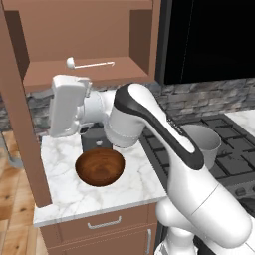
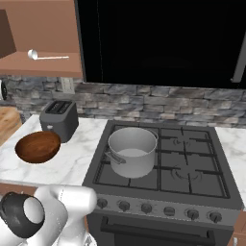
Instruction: Open the cabinet and move the ladle to the pot. Then close the cabinet.
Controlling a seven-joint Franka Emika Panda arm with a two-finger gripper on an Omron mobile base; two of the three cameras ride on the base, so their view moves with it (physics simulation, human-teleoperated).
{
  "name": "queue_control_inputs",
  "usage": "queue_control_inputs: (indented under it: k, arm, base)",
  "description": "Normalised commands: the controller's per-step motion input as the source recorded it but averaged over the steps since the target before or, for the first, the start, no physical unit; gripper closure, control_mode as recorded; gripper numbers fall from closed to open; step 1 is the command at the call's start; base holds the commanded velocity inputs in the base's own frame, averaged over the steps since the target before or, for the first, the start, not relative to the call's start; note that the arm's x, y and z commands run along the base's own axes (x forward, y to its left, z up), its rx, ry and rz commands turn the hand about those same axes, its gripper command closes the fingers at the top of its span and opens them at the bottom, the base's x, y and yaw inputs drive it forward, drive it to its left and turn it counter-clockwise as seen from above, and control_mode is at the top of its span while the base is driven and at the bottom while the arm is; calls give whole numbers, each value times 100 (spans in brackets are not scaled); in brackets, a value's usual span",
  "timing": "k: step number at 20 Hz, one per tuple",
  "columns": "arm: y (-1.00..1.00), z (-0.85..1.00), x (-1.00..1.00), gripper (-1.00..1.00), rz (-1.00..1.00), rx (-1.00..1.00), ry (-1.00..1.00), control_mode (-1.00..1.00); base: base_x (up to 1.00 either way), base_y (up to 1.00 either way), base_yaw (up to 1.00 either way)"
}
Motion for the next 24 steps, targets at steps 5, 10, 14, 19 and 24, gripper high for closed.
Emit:
queue_control_inputs:
  k: [5,10,14,19,24]
  arm:
    - [1,-1,0,-100,2,0,0,-100]
    - [-26,1,-1,-100,-1,-3,-2,-100]
    - [-53,10,-1,-100,-9,-2,-2,-100]
    - [-44,17,7,-100,-9,-8,0,-100]
    - [-26,6,5,-100,-10,-15,0,-100]
  base:
    - [0,0,0]
    - [0,0,0]
    - [0,0,0]
    - [0,0,0]
    - [0,0,0]
